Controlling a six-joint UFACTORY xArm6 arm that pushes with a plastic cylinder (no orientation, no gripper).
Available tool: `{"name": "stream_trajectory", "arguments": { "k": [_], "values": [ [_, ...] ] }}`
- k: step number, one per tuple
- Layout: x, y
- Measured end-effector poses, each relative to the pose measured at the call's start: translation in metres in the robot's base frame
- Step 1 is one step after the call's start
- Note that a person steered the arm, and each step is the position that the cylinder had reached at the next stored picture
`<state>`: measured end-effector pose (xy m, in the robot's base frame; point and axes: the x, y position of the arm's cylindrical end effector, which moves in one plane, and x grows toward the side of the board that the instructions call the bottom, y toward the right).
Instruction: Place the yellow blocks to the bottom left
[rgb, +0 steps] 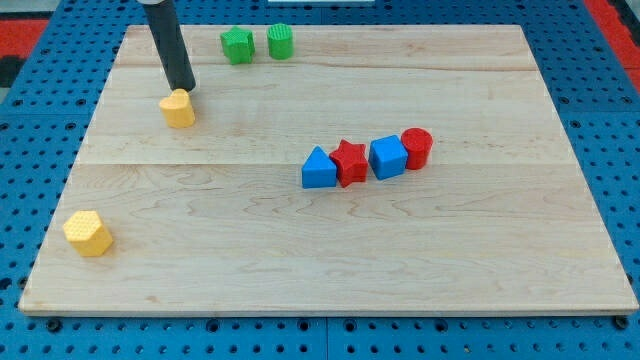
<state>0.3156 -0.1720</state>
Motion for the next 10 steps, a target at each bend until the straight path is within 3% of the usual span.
{"name": "stream_trajectory", "arguments": {
  "k": [1, 4, 6, 10],
  "values": [
    [0.003, 0.030],
    [0.058, -0.059],
    [0.168, -0.061],
    [0.156, -0.047]
  ]
}}
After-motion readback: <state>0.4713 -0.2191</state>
